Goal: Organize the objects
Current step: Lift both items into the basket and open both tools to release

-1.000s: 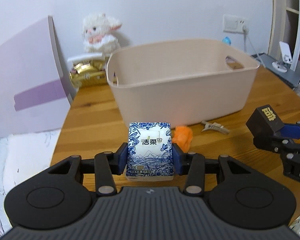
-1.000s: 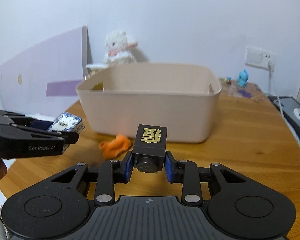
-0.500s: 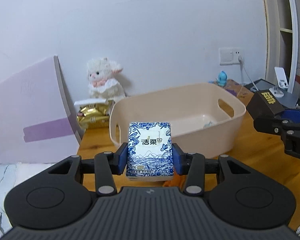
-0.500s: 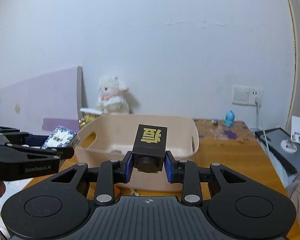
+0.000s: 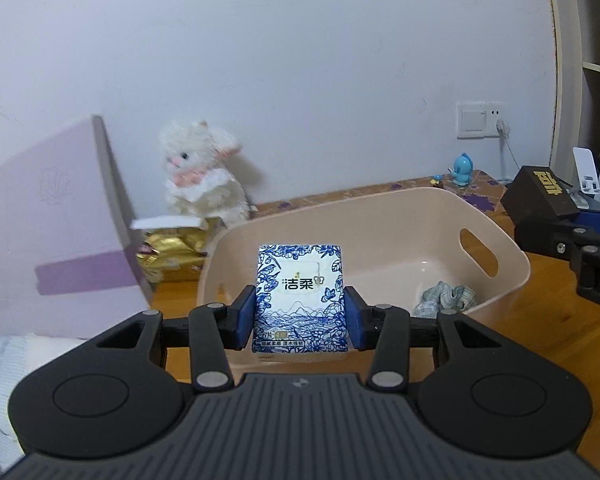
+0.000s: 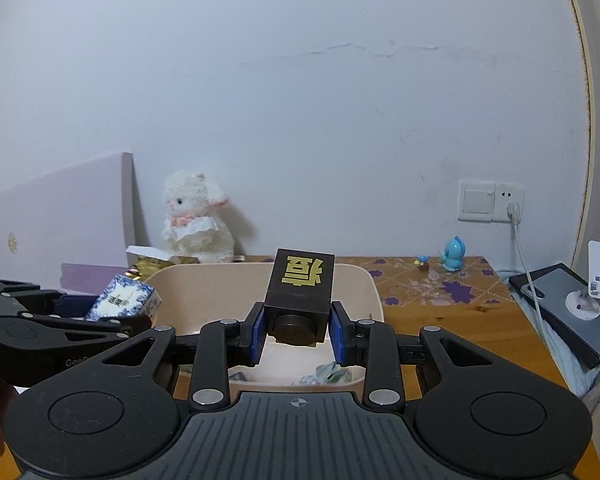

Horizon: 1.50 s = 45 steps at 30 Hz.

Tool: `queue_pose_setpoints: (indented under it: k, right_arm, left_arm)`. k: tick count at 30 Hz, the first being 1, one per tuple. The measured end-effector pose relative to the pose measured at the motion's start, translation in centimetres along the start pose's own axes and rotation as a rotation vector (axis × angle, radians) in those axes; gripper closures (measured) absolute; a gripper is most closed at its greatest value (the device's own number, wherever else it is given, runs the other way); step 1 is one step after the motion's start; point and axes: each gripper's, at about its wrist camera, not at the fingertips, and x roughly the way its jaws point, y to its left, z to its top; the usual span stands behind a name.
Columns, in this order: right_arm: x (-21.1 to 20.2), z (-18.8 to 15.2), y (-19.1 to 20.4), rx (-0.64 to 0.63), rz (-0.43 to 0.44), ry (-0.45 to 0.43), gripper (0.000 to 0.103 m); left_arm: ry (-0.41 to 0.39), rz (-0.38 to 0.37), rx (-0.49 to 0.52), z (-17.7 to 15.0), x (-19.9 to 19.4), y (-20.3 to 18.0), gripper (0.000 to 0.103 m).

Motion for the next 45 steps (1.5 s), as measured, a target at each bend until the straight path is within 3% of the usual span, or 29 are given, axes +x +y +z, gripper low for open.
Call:
queue_pose_setpoints:
  k: [8,19,24,27,28,29,31,36,45]
  right_arm:
    - [5.2,0.2,-0.7,-0.015,-0.039,0.065,0.073]
    - [9.3,-1.5,-0.2,-0.057,-0.055,0.174,0.073]
    - [9.4,-1.9,-0.2,-0.066,-0.064,0.178,0.072]
    - [8.9,-1.8,-0.2,-0.063,-0.057,0.172,0.062]
    - [8.6,-1.7,-0.1,-0.064,-0.057,0.164,0.062]
    - [8.2,-1.7,0.0,-0.065,-0.059,0.154,0.061]
    - [7.4,-1.4,0.0,-0.066,-0.059,0.136,0.056]
    - [4.9,-0.9,0.3,-0.066,-0.048,0.1,0.048]
    - [0.9,-1.5,0.7,-0.071,-0.028,0.09,0.032]
  left_arm:
    - [0.091,0.001,-0.041,0.6,6.6,-0.4,0.055]
    - [0.204,0.0,-0.067,-1.0,11.6,0.0,0.055]
    - [0.193,-0.007,-0.062,-1.3,11.5,0.0,0.055]
    - [0.171,-0.008,-0.066,-1.3,10.6,0.0,0.054]
    - [0.165,-0.008,-0.07,-1.2,10.3,0.0,0.052]
    - [0.158,-0.01,-0.075,-1.2,9.9,0.2,0.042]
    - [0.137,-0.004,-0.081,-1.1,8.9,0.3,0.032]
    - [0.102,0.01,-0.089,-1.0,6.4,0.8,0.03]
    - [0.076,0.039,-0.107,-2.2,1.8,1.9,0.018]
